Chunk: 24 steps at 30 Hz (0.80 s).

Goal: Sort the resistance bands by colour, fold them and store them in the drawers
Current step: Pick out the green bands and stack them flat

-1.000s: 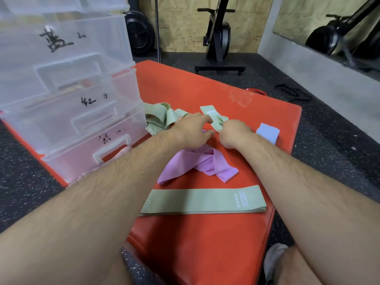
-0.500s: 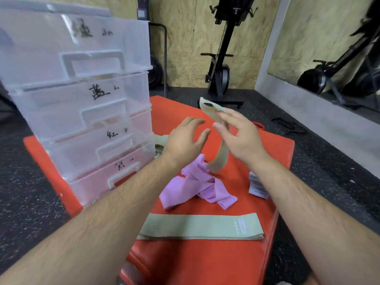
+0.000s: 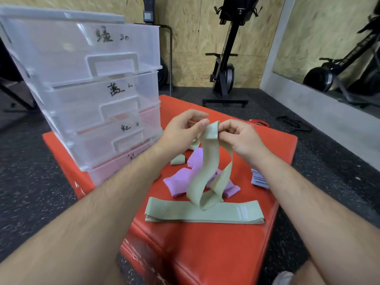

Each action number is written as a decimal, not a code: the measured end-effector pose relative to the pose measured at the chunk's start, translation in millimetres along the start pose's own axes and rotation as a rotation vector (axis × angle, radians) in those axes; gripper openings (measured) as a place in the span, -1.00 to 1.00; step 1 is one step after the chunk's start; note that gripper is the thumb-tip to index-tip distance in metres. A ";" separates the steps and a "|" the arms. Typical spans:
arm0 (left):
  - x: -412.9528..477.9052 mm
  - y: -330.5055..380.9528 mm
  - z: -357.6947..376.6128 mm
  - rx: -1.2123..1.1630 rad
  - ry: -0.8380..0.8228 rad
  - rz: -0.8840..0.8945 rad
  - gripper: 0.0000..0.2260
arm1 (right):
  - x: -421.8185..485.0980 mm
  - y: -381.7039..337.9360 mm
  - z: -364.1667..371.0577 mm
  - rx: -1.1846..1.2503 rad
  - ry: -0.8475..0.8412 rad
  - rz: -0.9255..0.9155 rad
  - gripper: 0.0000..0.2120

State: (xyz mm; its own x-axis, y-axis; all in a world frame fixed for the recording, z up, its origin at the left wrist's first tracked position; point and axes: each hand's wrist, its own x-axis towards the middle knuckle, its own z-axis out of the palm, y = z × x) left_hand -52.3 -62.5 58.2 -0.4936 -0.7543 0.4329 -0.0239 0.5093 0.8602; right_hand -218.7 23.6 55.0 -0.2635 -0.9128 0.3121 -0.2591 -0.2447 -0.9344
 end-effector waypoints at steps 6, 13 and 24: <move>-9.2 -4.4 -5.3 -0.055 -0.167 -0.059 -0.63 | 1.1 2.3 5.1 0.037 0.015 0.041 -0.84; -7.5 -6.8 -7.6 0.261 0.035 0.104 -0.85 | 0.2 0.7 10.0 -0.030 -0.010 0.066 -0.80; -4.2 -7.6 -10.7 0.226 0.051 0.046 -0.98 | 0.9 13.1 23.1 -0.212 0.046 -0.084 -0.83</move>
State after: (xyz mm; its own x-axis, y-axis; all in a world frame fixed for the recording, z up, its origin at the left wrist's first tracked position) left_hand -40.8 -67.6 52.7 -0.4546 -0.7451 0.4881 -0.1991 0.6191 0.7596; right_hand -200.8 11.9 39.0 -0.2738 -0.8749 0.3995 -0.4698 -0.2408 -0.8493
